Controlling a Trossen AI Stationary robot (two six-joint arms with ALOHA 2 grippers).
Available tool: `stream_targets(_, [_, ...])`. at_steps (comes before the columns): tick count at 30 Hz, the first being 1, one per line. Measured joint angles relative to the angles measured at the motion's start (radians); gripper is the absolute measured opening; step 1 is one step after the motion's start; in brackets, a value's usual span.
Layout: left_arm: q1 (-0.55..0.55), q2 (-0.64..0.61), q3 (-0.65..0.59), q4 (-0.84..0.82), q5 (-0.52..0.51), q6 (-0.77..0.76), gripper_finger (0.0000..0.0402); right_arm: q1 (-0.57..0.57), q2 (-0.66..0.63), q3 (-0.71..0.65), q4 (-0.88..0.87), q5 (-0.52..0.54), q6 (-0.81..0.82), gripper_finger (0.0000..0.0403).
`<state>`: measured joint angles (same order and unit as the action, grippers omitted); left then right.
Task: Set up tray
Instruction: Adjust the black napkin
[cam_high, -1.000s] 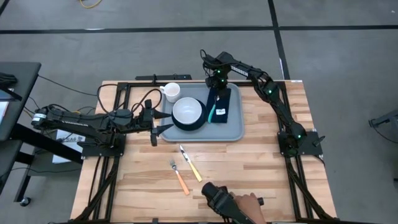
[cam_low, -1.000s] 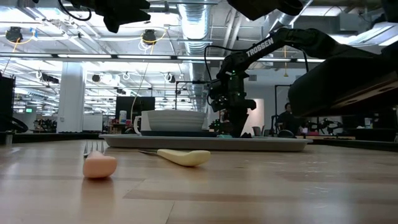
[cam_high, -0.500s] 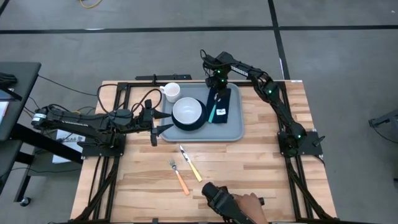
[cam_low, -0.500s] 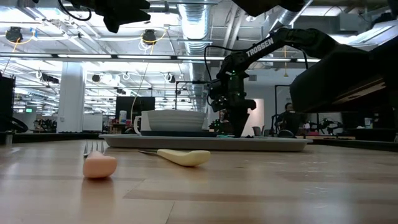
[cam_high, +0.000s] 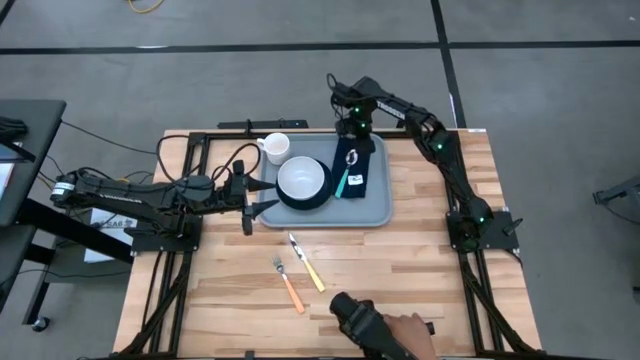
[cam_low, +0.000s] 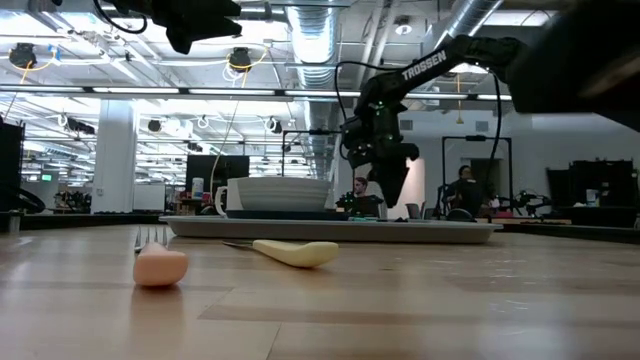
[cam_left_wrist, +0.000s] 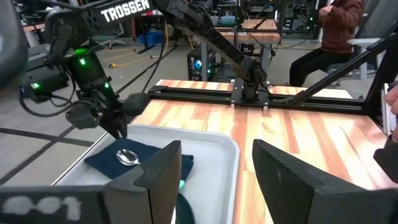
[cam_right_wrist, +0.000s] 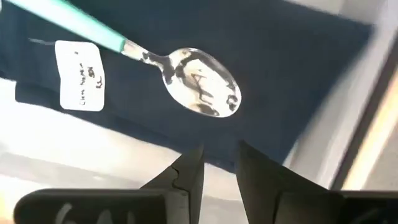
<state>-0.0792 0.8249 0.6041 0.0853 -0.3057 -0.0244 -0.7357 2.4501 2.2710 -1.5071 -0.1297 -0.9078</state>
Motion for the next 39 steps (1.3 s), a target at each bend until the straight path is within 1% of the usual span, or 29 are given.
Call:
stream_targets(3, [0.000,0.000,0.000,0.000,0.016,-0.006,0.0187,0.004,-0.015,0.000,-0.003,-0.012,0.028,0.0082])
stream_targets(8, [0.000,0.000,0.000,-0.002,0.020,-0.013,0.0187,0.030,-0.042,-0.001,-0.065,-0.133,0.047,0.0082])
stream_targets(10, [-0.001,0.000,0.000,-0.006,0.016,-0.018,0.0187,0.056,-0.047,-0.011,-0.064,-0.159,0.067,0.0082])
stream_targets(15, [-0.002,0.000,0.000,-0.028,0.014,-0.041,0.0187,0.131,-0.046,-0.013,-0.064,-0.159,0.072,0.0082])
stream_targets(18, [-0.011,0.000,-0.005,-0.021,0.012,-0.043,0.0187,0.182,-0.046,-0.013,-0.064,-0.129,0.081,0.0082])
stream_targets(20, [-0.019,0.000,-0.016,-0.004,-0.009,-0.042,0.0187,0.204,-0.063,-0.014,-0.064,-0.121,0.099,0.0082])
stream_targets(22, [-0.031,0.000,-0.019,0.007,-0.051,-0.040,0.0187,0.220,-0.096,-0.014,-0.064,-0.131,0.119,0.0082])
stream_targets(24, [-0.047,-0.001,-0.019,0.009,-0.094,-0.026,0.0187,0.220,-0.142,-0.022,-0.063,-0.159,0.160,0.0082])
stream_targets(26, [-0.060,0.000,-0.019,0.000,-0.114,-0.023,0.0187,0.216,-0.202,-0.052,-0.061,-0.198,0.209,0.0082])
stream_targets(28, [-0.068,0.000,-0.019,-0.002,-0.121,-0.023,0.0187,0.205,-0.278,-0.117,-0.062,-0.247,0.264,0.0081])
stream_targets(30, [-0.074,-0.001,-0.019,-0.007,-0.123,-0.023,0.0187,0.200,-0.366,-0.217,-0.062,-0.288,0.313,0.0081])
stream_targets(33, [-0.083,-0.001,-0.019,-0.008,-0.126,-0.023,0.0187,0.200,-0.521,-0.444,-0.013,-0.290,0.373,0.0081])
stream_targets(35, [-0.085,-0.001,-0.019,-0.012,-0.125,-0.023,0.0187,0.214,-0.632,-0.633,0.099,-0.288,0.413,0.0081])
stream_targets(37, [-0.085,0.000,-0.019,-0.019,-0.125,-0.024,0.0187,0.235,-0.748,-0.831,0.249,-0.266,0.460,0.0081])
stream_targets(39, [-0.085,0.000,-0.019,-0.021,-0.125,-0.028,0.0187,0.266,-0.856,-1.017,0.439,-0.176,0.518,0.0081])
